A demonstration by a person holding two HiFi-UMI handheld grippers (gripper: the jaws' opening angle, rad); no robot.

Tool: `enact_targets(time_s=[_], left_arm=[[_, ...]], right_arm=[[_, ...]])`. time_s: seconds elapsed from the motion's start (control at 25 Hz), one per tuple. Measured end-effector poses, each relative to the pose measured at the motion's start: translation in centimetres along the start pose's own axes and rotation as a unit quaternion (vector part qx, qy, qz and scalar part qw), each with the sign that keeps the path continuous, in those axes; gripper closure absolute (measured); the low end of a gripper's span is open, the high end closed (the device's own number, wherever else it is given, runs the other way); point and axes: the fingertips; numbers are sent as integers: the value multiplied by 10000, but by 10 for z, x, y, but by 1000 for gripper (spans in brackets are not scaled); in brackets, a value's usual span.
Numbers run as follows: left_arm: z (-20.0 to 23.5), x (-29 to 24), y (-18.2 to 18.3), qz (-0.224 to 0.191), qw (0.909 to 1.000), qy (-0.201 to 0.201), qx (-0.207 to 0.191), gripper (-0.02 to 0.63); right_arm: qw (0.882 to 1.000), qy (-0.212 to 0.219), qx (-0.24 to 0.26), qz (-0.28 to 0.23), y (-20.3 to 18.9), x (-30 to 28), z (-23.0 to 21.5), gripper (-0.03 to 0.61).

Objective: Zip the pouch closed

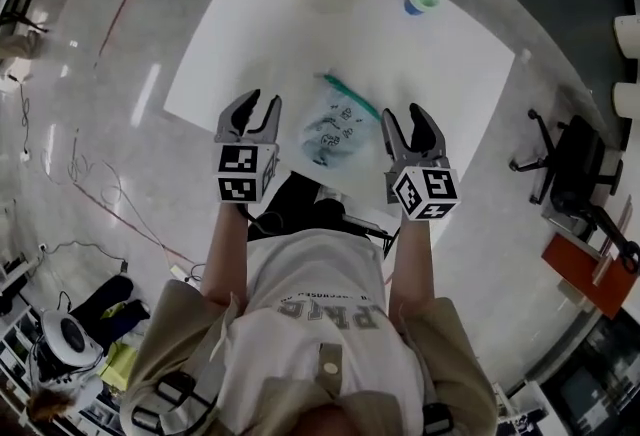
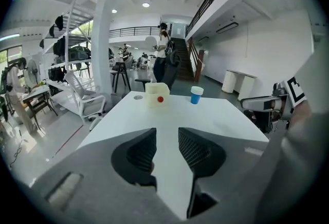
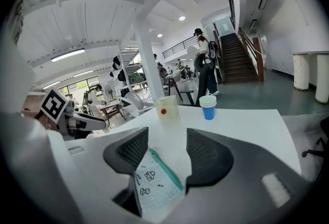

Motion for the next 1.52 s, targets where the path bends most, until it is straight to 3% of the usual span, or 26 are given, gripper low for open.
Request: enact_targets(time_s=[0.28, 0.64, 1.0, 1.2, 1.4, 1.52], left_arm=[[-3, -36, 9, 181, 9979, -496, -380, 471], [-24, -62, -23, 710, 9914, -911, -616, 471], [-38, -82, -39, 951, 9869, -976, -867, 471], [-49, -100, -45, 991, 9833, -1039, -1120, 471], [-63, -116, -49, 1133, 9787, -1314, -1093, 471], [-66, -124, -50, 1167, 9755, -1311, -1325, 471]], right_arm=[[9996, -242, -118, 83, -1, -17, -13, 371], [9983, -332, -337, 334, -25, -18, -28, 370], [9967, 130, -426, 682, -39, -40, -36, 370], [9947, 472, -152, 896, -36, -54, -37, 370], [9898, 839, 208, 1130, -37, -69, -37, 370], [9857, 1050, 354, 1267, -38, -80, -41, 370]])
Point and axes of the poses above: the fingertips, and each gripper's own axes: x backward along the fingers, z to its left, y out of its top, and after that the axes turned 8 degrees about y, right-handed
